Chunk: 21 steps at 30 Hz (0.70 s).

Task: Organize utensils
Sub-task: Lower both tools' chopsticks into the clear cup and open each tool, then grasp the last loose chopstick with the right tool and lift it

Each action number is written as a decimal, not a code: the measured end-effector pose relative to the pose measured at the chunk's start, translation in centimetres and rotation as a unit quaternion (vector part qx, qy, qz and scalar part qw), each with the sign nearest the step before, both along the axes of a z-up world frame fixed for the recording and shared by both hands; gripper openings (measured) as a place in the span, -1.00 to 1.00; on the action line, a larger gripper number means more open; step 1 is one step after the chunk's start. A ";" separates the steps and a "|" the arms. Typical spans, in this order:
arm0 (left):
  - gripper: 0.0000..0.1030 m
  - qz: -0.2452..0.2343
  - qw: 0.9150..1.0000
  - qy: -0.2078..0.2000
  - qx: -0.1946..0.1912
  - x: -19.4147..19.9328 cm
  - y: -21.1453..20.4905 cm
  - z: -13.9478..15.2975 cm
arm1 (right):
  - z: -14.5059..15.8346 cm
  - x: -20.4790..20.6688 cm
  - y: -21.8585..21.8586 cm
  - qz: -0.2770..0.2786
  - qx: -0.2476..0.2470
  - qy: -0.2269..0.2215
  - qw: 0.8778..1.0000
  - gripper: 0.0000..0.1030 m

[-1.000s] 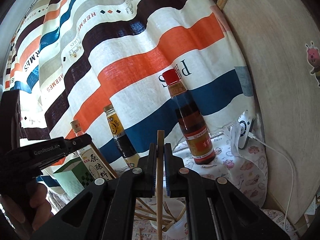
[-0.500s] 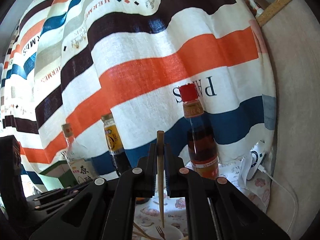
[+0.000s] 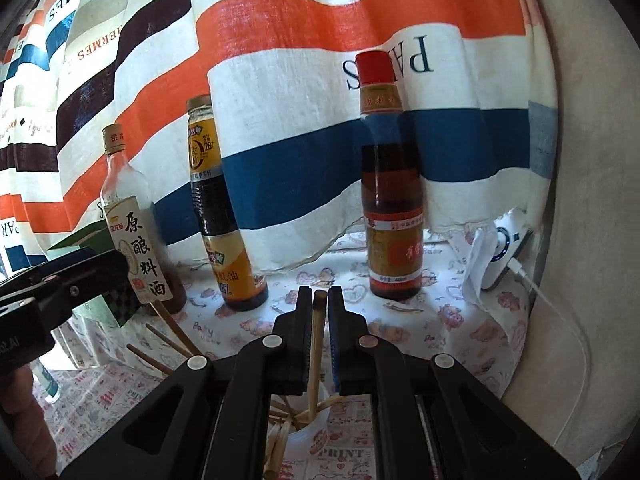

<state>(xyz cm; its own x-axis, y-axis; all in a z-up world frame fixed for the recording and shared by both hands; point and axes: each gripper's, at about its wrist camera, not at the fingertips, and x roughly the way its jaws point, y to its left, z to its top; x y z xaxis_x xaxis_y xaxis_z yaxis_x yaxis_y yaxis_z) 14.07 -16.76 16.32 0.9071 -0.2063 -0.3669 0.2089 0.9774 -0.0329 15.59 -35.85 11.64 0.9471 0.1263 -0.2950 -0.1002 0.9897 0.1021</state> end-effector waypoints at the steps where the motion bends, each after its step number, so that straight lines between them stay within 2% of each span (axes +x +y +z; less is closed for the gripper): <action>1: 0.26 -0.002 1.000 -0.001 -0.005 -0.6 0.5 0.2 | 0.2 -0.5 -0.2 0.001 0.006 -0.002 1.000 -0.63; 2: 0.30 -0.002 1.000 -0.004 -0.010 -1.5 1.1 0.4 | 0.6 -1.1 -0.6 0.006 0.018 0.000 1.000 -0.40; 4: 0.44 0.009 1.000 -0.018 -0.011 -3.3 2.1 0.9 | 1.3 -2.6 -1.0 0.014 0.039 -0.007 0.999 -0.27; 6: 0.62 0.022 0.999 -0.043 0.000 -5.5 2.9 1.5 | 2.0 -4.5 -0.8 0.017 0.032 -0.022 0.999 -0.26; 8: 0.74 0.040 0.997 -0.064 0.012 -7.9 3.8 1.8 | 2.6 -6.7 -0.3 0.024 0.022 -0.043 0.999 -0.16; 12: 1.00 0.054 0.993 -0.103 -0.006 -12.2 6.0 1.4 | 3.0 -11.5 1.1 0.038 0.017 -0.079 0.996 -0.05; 16: 1.00 0.063 0.991 -0.122 -0.005 -14.7 7.6 -0.1 | 2.4 -14.2 2.6 0.059 0.032 -0.081 0.994 0.15; 18: 1.00 0.074 0.989 -0.127 -0.010 -15.3 8.7 -1.2 | 1.5 -14.8 3.3 0.056 0.030 -0.076 0.995 0.17; 21: 1.00 0.095 0.989 -0.107 -0.029 -14.7 10.5 -3.3 | -0.4 -14.6 4.5 0.054 0.026 -0.064 0.996 0.27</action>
<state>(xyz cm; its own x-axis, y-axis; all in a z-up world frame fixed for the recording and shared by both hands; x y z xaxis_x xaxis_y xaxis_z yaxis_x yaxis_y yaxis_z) -0.68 -6.23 13.01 0.9873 -0.0389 -0.1540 0.0291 0.9974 -0.0655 0.95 -31.36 11.24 0.9564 0.2423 -0.1628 -0.2222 0.9660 0.1322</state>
